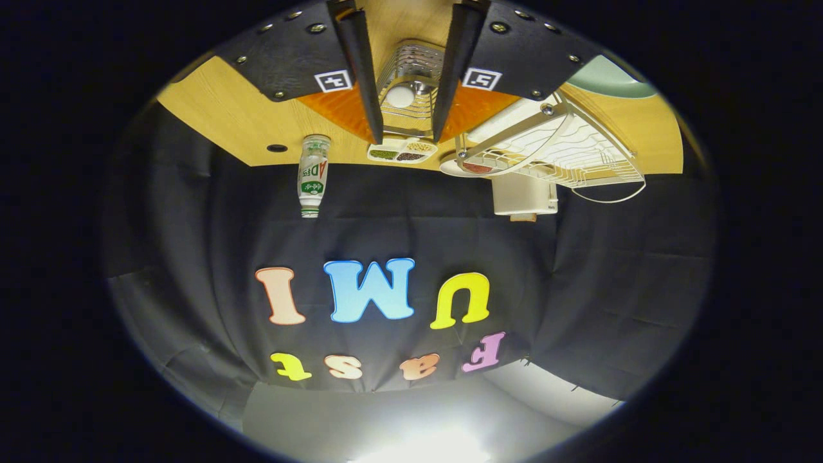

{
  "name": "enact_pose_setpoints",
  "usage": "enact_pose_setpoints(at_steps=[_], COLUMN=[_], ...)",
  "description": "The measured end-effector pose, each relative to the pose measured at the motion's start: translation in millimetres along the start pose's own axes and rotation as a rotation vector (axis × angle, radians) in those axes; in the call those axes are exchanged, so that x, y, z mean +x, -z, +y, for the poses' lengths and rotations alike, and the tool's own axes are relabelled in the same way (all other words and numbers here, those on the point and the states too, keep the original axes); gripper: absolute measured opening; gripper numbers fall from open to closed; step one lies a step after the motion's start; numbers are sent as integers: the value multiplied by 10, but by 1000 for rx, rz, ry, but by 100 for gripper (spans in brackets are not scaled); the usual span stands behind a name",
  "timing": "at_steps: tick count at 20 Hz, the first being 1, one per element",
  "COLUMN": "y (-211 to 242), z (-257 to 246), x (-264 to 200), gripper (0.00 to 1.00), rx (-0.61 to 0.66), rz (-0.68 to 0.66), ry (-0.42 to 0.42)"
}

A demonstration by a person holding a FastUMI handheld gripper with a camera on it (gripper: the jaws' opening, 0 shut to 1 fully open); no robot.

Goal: Take the plate from the dish rack, then take the spoon from the basket and place it into the plate.

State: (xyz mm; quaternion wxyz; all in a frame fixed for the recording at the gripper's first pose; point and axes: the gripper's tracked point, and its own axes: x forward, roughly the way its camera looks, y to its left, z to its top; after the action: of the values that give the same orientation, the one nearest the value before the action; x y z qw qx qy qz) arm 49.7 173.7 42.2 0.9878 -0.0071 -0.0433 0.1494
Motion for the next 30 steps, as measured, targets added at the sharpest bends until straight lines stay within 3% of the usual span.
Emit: enact_pose_setpoints(at_steps=[1, 2, 5, 6, 8, 13, 21, 30], y=[-35, -36, -55, -59, -93, -129, -361, -1047], z=[-98, -114, -15, 13, 26, 110, -19, -28], x=[13, 92, 35, 25, 17, 8, -37, -340], gripper=[46, 23, 23, 15, 11, 11, 11, 11], rx=[-9, 3, 52, 46, 32, 52, 27, -16], rz=[-20, -37, -37, -34, -34, 27, 66, 72], ry=[46, 57, 30, 16, 16, -22, 29, 30])
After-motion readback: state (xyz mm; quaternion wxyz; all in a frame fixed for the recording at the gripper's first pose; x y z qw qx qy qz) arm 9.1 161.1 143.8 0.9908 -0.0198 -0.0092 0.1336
